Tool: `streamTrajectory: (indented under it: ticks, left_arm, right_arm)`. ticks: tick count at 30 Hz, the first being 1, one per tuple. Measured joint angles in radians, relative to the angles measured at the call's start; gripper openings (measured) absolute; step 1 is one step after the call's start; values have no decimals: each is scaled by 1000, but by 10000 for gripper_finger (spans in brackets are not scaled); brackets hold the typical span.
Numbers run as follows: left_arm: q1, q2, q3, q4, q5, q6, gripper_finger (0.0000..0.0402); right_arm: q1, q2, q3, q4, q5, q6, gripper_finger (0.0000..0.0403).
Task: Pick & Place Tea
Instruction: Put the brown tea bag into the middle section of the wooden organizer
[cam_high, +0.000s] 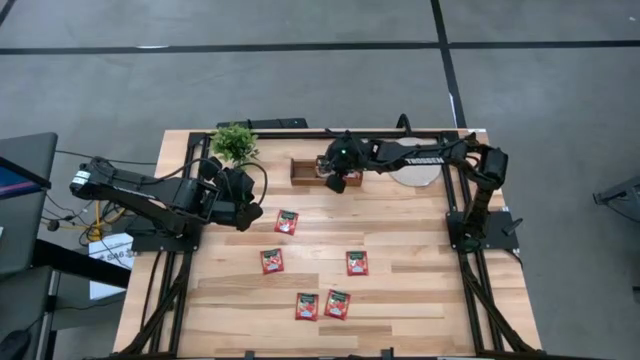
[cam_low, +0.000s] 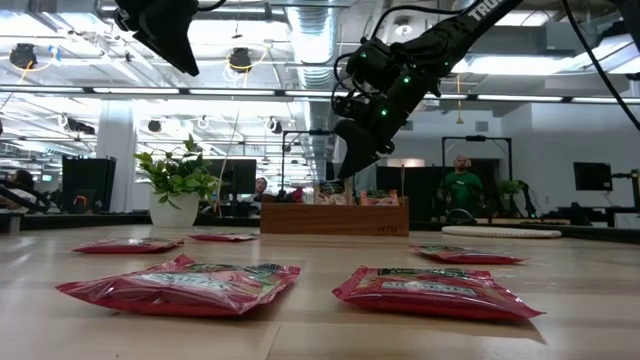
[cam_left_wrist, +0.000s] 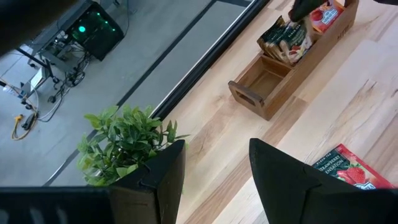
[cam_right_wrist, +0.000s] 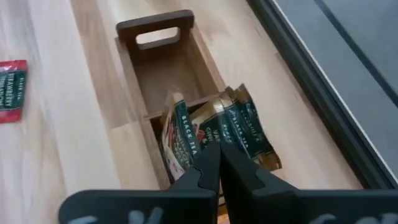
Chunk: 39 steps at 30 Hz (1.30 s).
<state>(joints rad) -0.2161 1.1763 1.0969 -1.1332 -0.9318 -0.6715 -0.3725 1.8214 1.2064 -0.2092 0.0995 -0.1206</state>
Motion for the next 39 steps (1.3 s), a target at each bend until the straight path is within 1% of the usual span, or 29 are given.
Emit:
streamTrajectory:
  ticks: [10, 14, 16, 18, 23, 25, 26, 29, 33, 36, 39]
  left_arm:
    - [0, 0, 0, 0, 0, -2, 172]
    - [0, 0, 0, 0, 0, 5, 172]
    - [0, 0, 0, -1, 0, 6, 172]
    - [0, 0, 0, -1, 0, 6, 172]
    - [0, 0, 0, 1, 0, 2, 172]
    - [0, 0, 0, 11, 0, 1, 172]
    - [0, 0, 0, 15, 0, 1, 172]
    - [0, 0, 0, 35, 0, 4, 172]
    - [0, 0, 0, 50, 0, 6, 172]
    - [0, 0, 0, 52, 0, 7, 172]
    - [0, 0, 0, 53, 0, 6, 172]
  right_arm:
    - [6, 0, 0, 11, 49, -1, 1]
    - [7, -8, 23, -3, 125, -4, 1]
    - [10, -13, 61, -21, 134, -9, 1]
    - [16, -21, 94, -45, 101, -11, 0]
    - [37, -20, 124, -49, -130, -9, 0]
    - [45, -12, 124, -73, -207, 1, 0]
    - [48, -5, 124, -94, -228, 5, 0]
    - [57, 2, 118, -157, -224, -1, 0]
    - [51, 0, 78, -140, -223, -2, 0]
    - [35, 0, 75, -140, -221, 6, 0]
    - [22, 21, 77, -116, -182, 7, 0]
